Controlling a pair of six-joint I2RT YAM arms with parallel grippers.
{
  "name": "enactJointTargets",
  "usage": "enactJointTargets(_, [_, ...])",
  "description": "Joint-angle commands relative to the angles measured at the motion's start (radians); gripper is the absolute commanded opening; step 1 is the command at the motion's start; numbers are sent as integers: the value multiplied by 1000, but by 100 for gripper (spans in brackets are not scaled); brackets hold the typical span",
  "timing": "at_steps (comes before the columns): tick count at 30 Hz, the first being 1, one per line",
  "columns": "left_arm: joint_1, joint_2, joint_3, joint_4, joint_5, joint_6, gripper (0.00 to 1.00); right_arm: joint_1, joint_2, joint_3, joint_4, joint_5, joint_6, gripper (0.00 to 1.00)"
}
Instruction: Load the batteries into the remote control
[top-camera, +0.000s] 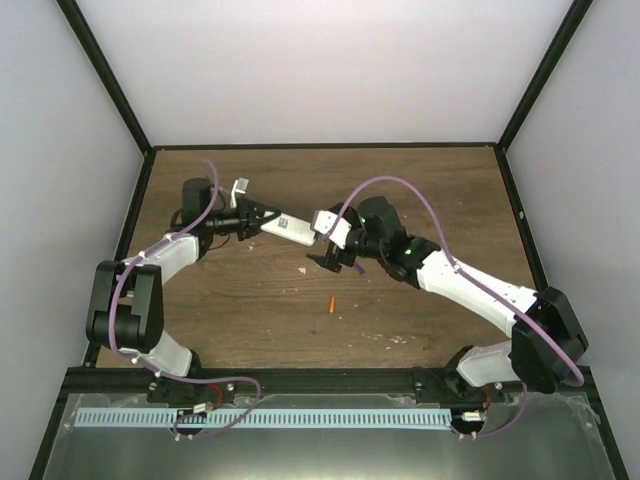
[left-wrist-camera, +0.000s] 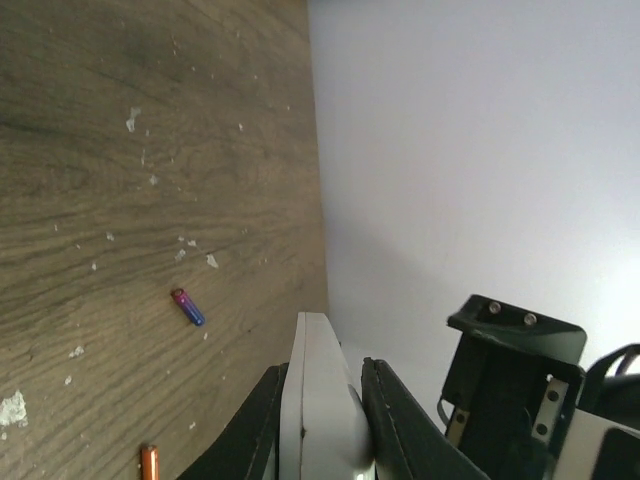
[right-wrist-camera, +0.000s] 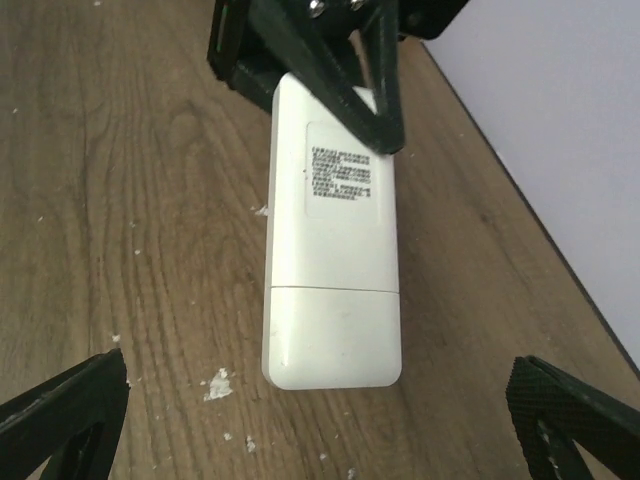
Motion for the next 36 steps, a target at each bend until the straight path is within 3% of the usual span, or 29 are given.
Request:
enactJointTargets(1, [5,10,39,-58,74,108,3,-6,18,0,-35,-51,-51,100])
enactJointTargets(9, [4,-3,93,-245,69,295,2,-16,91,28,-49,-75,-60,100])
enactJointTargets(22, [-5,-5,115,-322,92,391,1,-19,168,80,-24,-72,-42,99])
enactJointTargets(36, [-5,0,155,-454,87,508,0,-20,253,171,-112,-124,-56,79])
